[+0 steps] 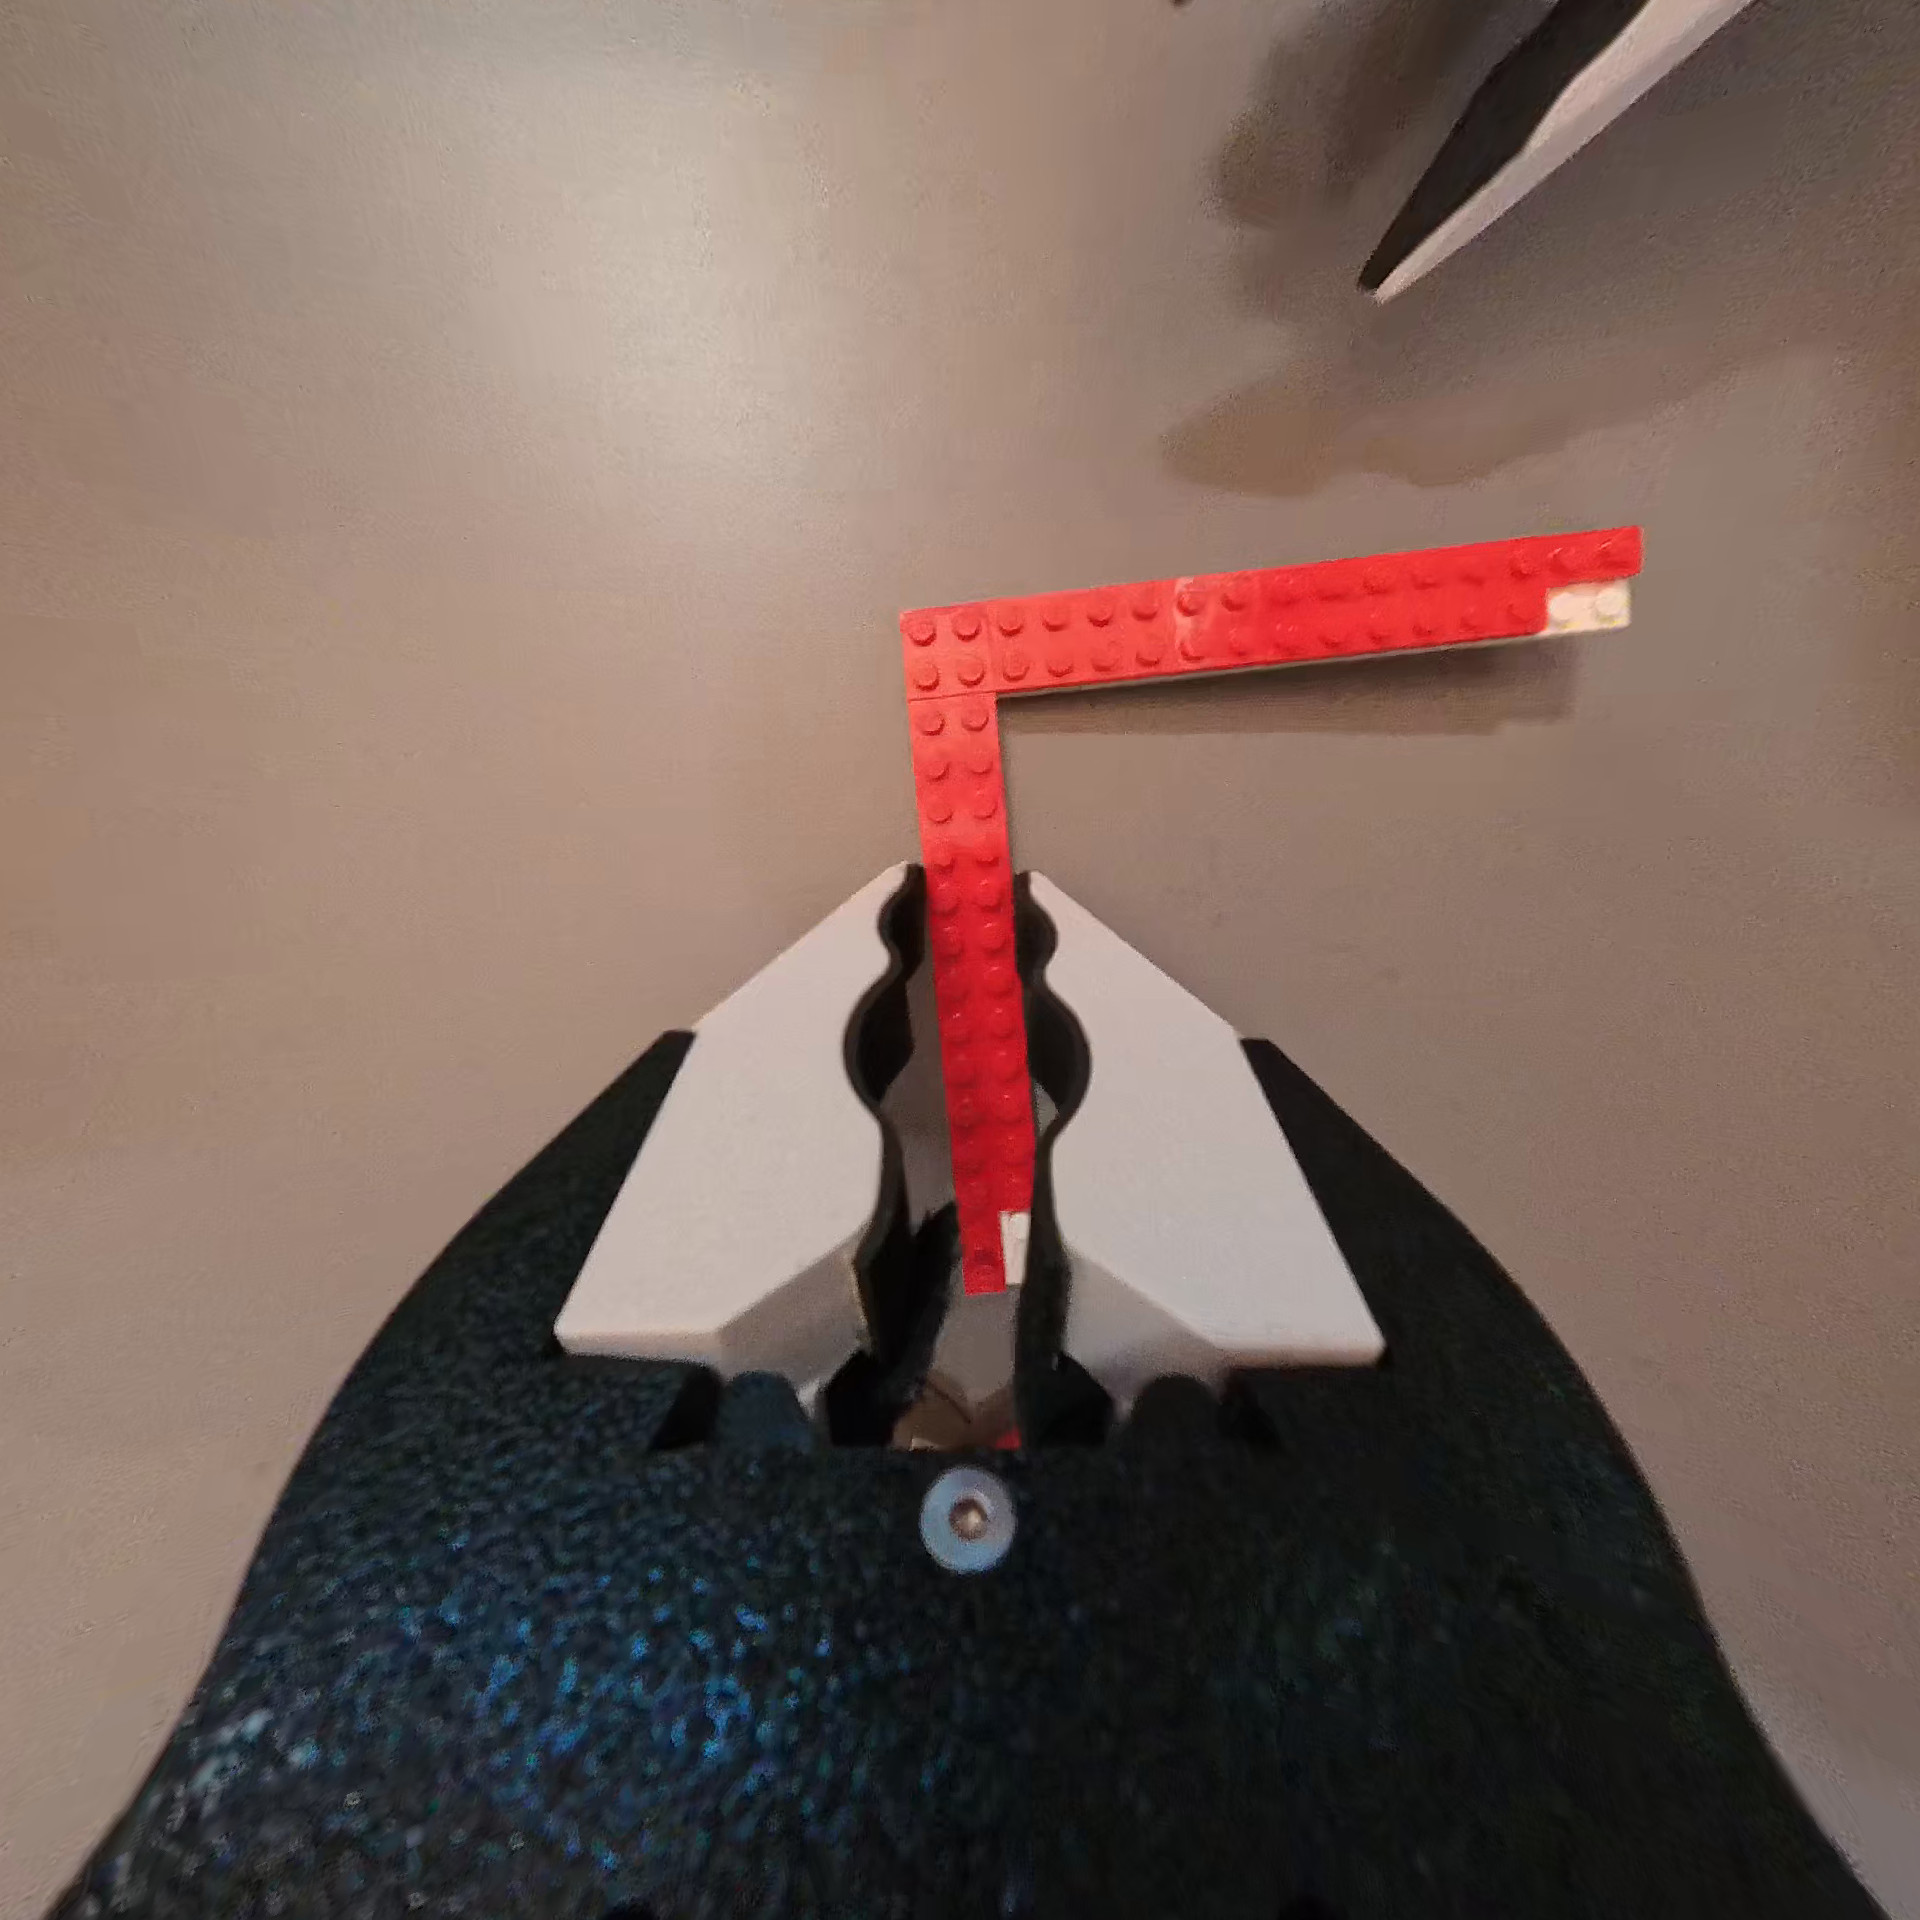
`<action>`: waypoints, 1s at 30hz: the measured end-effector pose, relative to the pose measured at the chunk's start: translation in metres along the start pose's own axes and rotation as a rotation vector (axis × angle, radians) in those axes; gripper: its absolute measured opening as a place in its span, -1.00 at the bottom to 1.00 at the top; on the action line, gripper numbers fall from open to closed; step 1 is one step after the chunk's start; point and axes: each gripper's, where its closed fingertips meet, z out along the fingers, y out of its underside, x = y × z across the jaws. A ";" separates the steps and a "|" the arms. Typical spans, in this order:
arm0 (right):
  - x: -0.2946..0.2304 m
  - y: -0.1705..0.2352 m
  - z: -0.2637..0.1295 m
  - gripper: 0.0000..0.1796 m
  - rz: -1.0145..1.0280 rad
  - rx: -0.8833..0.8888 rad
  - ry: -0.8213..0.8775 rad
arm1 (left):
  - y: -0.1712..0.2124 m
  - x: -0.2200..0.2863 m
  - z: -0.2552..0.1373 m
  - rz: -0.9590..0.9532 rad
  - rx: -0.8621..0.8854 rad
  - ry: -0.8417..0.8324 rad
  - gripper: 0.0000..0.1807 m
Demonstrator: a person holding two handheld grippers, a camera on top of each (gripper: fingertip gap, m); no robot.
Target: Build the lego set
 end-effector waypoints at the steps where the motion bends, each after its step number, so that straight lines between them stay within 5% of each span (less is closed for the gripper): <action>1: -0.001 0.002 0.002 -0.47 -0.062 -0.008 -0.008 | 0.000 0.000 0.000 -0.034 0.010 0.044 -0.84; 9: 0.001 -0.018 0.039 -0.47 -0.430 0.053 0.025 | -0.001 0.001 -0.002 -0.208 0.064 0.306 -0.84; 19: 0.000 -0.040 0.064 -0.89 -0.521 0.206 0.024 | -0.001 0.004 -0.006 -0.308 0.126 0.434 -0.84; 24: 0.005 -0.048 0.060 -0.93 -0.463 0.215 -0.001 | 0.000 -0.010 -0.035 -0.321 0.256 0.226 -0.45; 28: 0.015 -0.059 0.052 -0.93 -0.360 0.209 -0.074 | 0.022 -0.003 -0.086 -0.377 0.420 -0.121 -0.49; 30: 0.017 -0.065 0.049 -0.93 -0.312 0.197 -0.144 | 0.052 -0.002 -0.105 -0.548 0.440 -0.354 -0.68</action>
